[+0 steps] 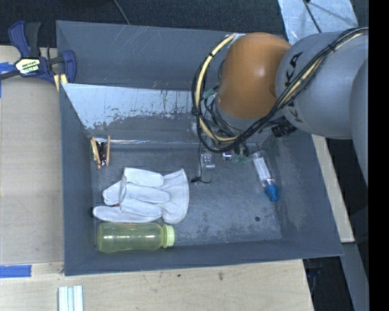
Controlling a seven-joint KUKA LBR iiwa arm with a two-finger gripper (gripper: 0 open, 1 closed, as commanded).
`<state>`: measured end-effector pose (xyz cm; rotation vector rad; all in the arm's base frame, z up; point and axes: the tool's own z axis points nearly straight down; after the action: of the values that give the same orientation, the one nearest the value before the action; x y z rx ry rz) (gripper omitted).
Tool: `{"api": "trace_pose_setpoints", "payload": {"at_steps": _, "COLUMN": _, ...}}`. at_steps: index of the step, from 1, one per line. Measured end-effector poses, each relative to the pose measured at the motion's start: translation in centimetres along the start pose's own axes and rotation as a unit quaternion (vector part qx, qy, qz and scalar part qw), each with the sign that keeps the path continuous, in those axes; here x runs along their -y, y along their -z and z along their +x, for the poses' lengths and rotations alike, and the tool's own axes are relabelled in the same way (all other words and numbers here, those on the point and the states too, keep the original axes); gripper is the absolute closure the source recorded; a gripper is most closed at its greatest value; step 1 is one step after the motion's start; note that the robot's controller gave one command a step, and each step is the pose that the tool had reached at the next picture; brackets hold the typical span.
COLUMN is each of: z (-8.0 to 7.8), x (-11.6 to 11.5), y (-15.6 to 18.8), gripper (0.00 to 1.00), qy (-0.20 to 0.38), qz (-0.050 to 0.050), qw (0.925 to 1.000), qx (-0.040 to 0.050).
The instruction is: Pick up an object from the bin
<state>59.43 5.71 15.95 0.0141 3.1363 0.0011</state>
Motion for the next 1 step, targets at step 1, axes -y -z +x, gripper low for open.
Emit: {"api": "trace_pose_setpoints", "payload": {"at_steps": 1, "z": -2.24, "x": -3.06, "y": -1.26, "gripper": 0.0, "qy": 0.014, "qz": 0.0, "qw": 0.9999, "qx": -0.0019}}
